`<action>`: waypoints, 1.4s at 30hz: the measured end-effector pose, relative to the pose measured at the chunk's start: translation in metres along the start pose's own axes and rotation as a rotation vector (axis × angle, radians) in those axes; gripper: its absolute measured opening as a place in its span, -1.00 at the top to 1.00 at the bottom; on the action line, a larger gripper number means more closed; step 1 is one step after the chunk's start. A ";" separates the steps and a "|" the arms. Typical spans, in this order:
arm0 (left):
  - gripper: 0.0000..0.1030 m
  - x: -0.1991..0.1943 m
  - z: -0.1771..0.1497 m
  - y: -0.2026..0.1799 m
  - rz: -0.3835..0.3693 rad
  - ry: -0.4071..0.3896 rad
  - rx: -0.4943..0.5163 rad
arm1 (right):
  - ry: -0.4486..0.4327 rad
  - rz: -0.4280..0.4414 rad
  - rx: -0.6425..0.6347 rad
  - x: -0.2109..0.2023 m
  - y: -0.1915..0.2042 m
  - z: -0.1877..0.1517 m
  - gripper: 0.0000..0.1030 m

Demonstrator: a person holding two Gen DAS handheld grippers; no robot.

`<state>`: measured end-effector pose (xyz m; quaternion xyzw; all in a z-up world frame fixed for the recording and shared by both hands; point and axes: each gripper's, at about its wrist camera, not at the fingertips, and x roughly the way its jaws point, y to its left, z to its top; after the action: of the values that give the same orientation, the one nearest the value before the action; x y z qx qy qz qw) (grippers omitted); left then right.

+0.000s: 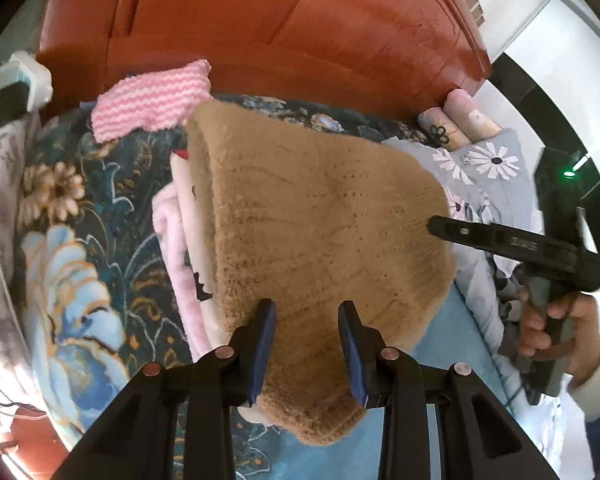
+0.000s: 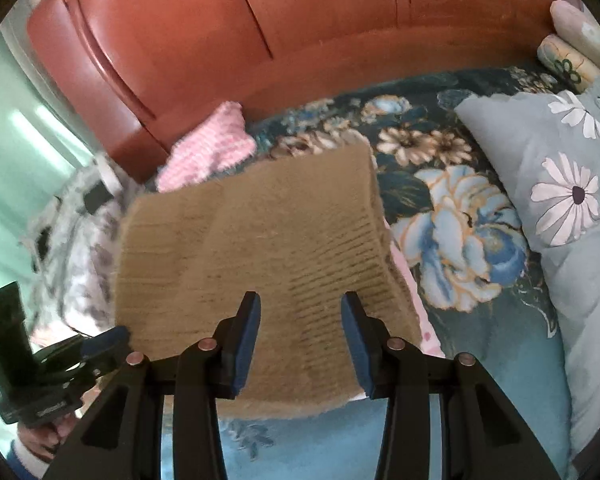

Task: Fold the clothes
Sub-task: 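Lower the sweater onto the folded pink blanket and open both grippers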

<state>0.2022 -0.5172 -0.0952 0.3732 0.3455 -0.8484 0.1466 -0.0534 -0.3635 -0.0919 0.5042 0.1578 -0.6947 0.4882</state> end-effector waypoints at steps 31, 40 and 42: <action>-1.00 -0.033 -0.045 -0.025 0.003 -0.148 -0.060 | -0.095 -0.107 0.236 0.008 0.006 -0.143 -0.17; -1.00 -0.036 -0.067 -0.026 0.164 -0.187 -0.057 | -0.106 -0.123 0.168 -0.001 0.035 -0.157 -0.53; -1.00 -0.033 -0.072 -0.022 0.165 -0.176 -0.081 | -0.101 -0.134 0.169 0.000 0.038 -0.158 -0.60</action>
<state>0.2516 -0.4518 -0.0950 0.3181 0.3334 -0.8483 0.2608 0.0648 -0.2695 -0.1510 0.4962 0.1074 -0.7610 0.4039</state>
